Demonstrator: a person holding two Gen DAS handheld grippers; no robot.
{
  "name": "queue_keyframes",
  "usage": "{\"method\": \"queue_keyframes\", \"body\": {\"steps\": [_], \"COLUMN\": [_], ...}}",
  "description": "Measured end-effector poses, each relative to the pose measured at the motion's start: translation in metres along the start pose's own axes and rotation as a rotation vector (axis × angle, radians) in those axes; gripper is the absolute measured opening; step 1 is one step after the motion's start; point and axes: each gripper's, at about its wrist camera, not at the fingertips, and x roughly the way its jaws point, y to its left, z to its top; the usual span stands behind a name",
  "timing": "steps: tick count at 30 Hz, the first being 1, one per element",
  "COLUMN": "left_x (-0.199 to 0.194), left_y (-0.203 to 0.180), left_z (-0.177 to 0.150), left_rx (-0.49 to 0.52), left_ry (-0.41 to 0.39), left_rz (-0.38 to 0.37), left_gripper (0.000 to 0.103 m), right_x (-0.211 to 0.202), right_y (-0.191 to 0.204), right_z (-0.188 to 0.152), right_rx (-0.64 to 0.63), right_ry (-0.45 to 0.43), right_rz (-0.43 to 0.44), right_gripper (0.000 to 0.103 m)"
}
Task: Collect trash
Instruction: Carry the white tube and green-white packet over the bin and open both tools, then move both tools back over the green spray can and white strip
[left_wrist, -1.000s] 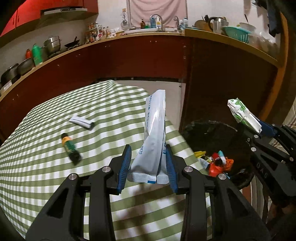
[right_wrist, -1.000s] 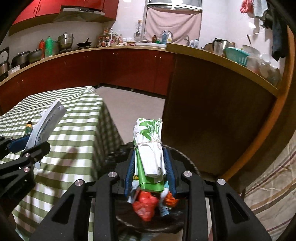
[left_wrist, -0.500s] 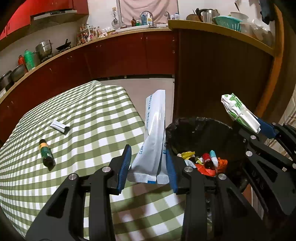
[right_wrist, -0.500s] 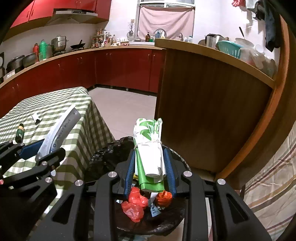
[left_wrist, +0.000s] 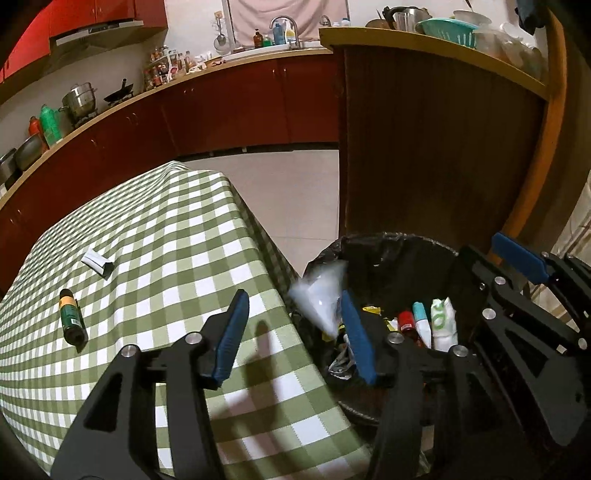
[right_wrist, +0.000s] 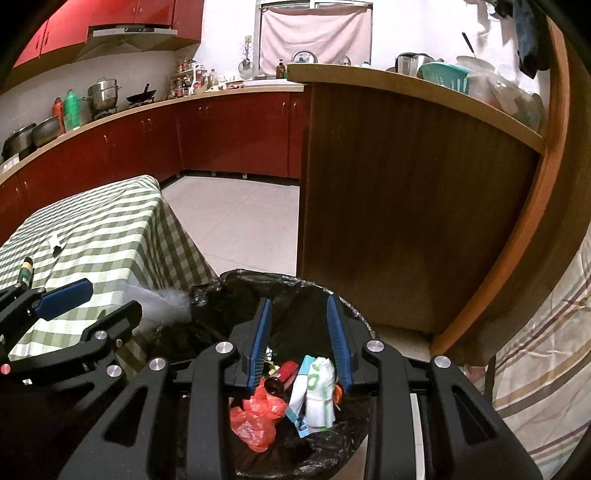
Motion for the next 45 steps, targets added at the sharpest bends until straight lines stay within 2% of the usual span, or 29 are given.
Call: {"method": "queue_keyframes", "body": {"steps": [5, 10, 19, 30, 33, 42, 45], "left_x": [0.0, -0.008, -0.022, -0.034, -0.038, -0.039, -0.037], "left_y": [0.004, 0.016, 0.048, 0.066, 0.074, 0.107, 0.126], "left_z": [-0.001, -0.002, -0.009, -0.013, -0.015, -0.021, -0.024], "left_rx": [-0.008, -0.034, -0.085, -0.114, -0.127, -0.172, -0.2], "left_ry": [0.008, 0.001, 0.009, 0.0, -0.002, 0.011, 0.024], "left_rz": [0.0, 0.016, 0.061, 0.057, 0.058, 0.124, 0.163], "left_gripper": [0.057, 0.058, 0.059, 0.06, 0.064, 0.066, 0.066], "right_x": [-0.002, -0.003, -0.011, -0.02, -0.022, -0.021, -0.019], "right_y": [-0.003, 0.001, 0.023, 0.039, 0.042, 0.064, 0.073], "right_z": [0.0, 0.001, 0.008, 0.013, 0.013, 0.019, 0.021], "right_rx": [0.011, 0.006, -0.033, -0.062, -0.063, -0.088, -0.095], "right_ry": [-0.004, -0.007, -0.023, -0.038, -0.039, -0.033, -0.029], "right_rz": [-0.002, 0.012, 0.049, 0.059, 0.062, 0.106, 0.128], "right_gripper": [0.039, 0.043, 0.046, 0.048, 0.048, 0.049, 0.052]}}
